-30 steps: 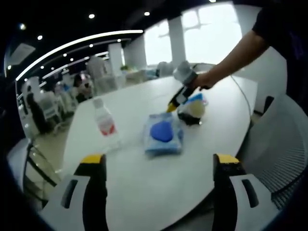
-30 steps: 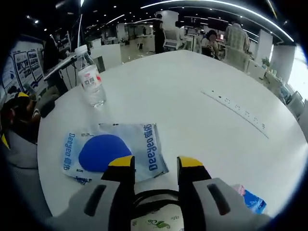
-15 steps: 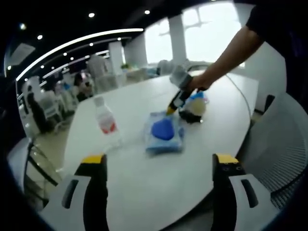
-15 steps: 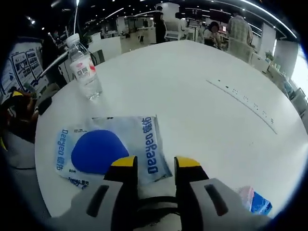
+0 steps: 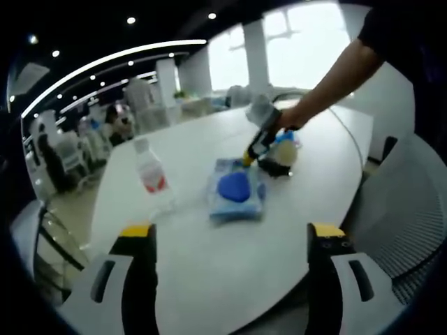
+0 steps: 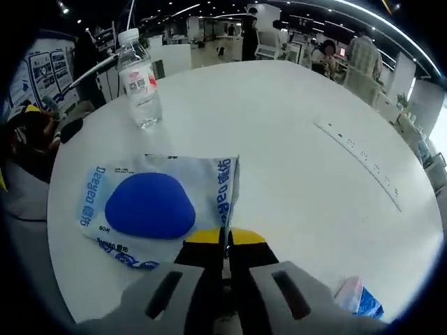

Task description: Arrange the tabletop items into an orderly group along one side of the table until the central work area is clear of visible clutter.

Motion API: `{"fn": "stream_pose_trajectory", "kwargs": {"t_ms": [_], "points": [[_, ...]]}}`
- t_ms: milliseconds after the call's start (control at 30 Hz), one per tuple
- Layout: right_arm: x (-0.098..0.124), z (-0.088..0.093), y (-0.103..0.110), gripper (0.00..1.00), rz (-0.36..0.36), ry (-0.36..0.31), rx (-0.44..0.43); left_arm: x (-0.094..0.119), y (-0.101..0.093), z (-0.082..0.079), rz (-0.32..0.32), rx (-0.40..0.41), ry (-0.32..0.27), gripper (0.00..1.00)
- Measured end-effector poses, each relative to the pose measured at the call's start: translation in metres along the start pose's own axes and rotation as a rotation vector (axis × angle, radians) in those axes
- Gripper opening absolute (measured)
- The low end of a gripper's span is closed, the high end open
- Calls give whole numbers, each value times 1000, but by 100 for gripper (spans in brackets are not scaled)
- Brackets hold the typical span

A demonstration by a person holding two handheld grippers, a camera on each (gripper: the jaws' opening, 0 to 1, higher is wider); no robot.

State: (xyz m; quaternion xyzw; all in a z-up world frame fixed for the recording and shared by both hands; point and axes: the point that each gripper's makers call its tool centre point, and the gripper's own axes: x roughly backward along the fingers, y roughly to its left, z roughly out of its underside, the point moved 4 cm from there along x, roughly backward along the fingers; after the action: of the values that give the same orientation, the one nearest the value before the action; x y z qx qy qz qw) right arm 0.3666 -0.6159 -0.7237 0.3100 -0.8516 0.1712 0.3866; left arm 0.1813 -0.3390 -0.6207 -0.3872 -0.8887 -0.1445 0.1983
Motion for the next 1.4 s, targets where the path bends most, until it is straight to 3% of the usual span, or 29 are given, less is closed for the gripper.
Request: {"fn": "stream_pose_trajectory", "kwargs": {"t_ms": [400,700,1233,1400], "points": [[28,-9,7,1,41,-72,-1,0,-3,-1,10,-13,-3,85],[51,-12,16,0,62,-132,-66,0,-5,-1,15,-23,-2,85],[88,-6,56,0,38,-197,-165,0,-3,-2,16,-29,-2,85],[92,1,71,0,28,-191,-194,0,-3,-2,17,-30,-3,85]]}}
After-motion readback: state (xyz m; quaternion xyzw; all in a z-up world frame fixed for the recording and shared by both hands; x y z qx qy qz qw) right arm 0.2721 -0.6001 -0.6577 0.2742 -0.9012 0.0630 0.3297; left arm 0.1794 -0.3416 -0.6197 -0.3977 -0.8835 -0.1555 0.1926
